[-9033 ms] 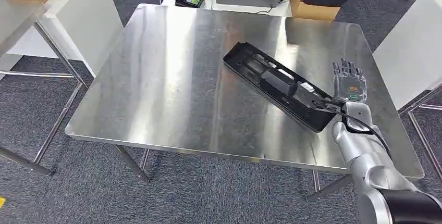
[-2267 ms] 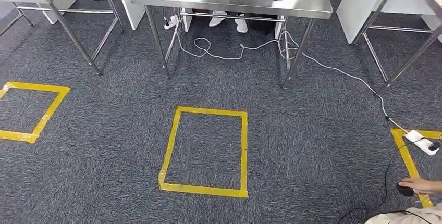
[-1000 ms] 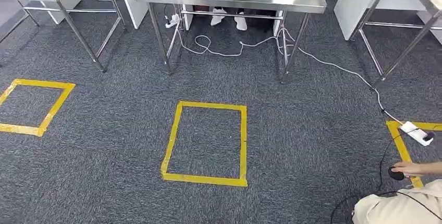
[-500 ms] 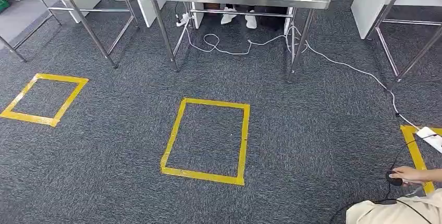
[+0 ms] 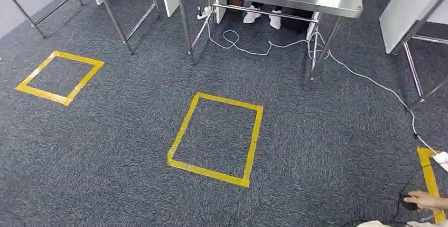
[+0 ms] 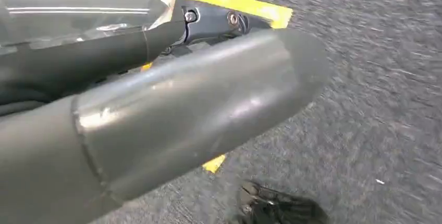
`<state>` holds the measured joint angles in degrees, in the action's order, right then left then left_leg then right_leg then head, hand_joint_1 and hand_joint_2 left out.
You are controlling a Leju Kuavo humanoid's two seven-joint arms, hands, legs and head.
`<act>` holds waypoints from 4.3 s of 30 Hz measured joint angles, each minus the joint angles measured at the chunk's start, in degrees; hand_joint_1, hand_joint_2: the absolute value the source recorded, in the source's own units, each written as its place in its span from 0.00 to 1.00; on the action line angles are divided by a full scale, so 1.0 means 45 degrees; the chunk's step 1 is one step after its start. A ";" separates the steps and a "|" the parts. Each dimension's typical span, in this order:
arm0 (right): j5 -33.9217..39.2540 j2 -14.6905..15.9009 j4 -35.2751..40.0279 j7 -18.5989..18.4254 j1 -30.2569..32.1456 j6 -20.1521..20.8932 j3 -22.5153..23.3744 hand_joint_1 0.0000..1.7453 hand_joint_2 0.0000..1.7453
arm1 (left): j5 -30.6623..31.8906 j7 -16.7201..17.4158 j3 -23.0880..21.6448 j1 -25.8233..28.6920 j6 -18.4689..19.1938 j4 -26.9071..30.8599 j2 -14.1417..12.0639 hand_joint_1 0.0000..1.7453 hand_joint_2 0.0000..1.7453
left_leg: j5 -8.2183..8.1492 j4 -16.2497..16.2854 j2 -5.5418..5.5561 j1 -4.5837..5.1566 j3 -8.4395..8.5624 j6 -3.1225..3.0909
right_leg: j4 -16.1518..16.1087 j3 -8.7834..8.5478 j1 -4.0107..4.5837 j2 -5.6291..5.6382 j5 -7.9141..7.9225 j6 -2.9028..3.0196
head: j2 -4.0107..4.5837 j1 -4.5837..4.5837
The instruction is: Take the parts from the cabinet and place them on the table.
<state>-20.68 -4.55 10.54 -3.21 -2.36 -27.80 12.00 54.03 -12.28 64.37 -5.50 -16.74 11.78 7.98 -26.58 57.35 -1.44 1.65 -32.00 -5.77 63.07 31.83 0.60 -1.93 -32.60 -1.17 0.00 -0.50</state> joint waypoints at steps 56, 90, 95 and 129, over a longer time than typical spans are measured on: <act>-0.0903 -0.0039 -0.0034 -0.1122 0.0028 0.0228 -0.0078 0.00 0.00 | 0.0282 0.0199 -0.0248 -0.0024 -0.0363 -0.0044 0.0150 0.00 0.00 | 0.0077 0.0382 -0.0569 -0.0751 -0.0429 0.1442 | -0.1439 -0.0901 -0.0289 -0.0888 0.0443 -0.0053 | 0.0005 -0.0014; -0.2307 -0.0403 -0.0044 -0.1827 -0.0154 0.0287 -0.1122 0.00 0.00 | -0.0297 0.0573 -0.0034 0.0034 -0.0879 -0.0068 0.0219 0.00 0.00 | 0.0012 0.0235 -0.0067 -0.0576 -0.0301 0.0945 | -0.1371 -0.0902 -0.0091 -0.1150 0.0529 -0.0208 | 0.0005 0.0054; -0.2511 -0.0437 -0.0058 -0.2040 -0.0050 0.0486 -0.1394 0.00 0.00 | -0.0486 0.0627 0.0194 0.0005 -0.1073 -0.0063 0.0228 0.00 0.00 | 0.0100 0.0171 0.0693 -0.0532 -0.0338 0.0673 | 0.2609 0.1094 -0.0278 0.0336 -0.1182 0.0026 | 0.0004 0.0112; -0.2744 -0.0398 -0.0049 -0.2191 -0.0046 0.0680 -0.1491 0.00 0.00 | -0.0316 0.0549 0.0393 -0.0009 -0.1263 -0.0039 0.0311 0.00 0.00 | 0.0207 -0.0030 0.1149 -0.0514 -0.0159 0.0626 | 0.1875 0.0855 -0.0412 0.0337 -0.0475 -0.0130 | 0.0005 0.0088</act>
<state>-33.02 -6.34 10.32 -13.07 -2.57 -24.74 5.29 52.61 -9.81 66.14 -5.54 -22.43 11.61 9.38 -25.65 57.21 3.73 -0.66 -32.71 -2.95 71.51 35.68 -1.25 -0.42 -34.74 -1.75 0.02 -0.11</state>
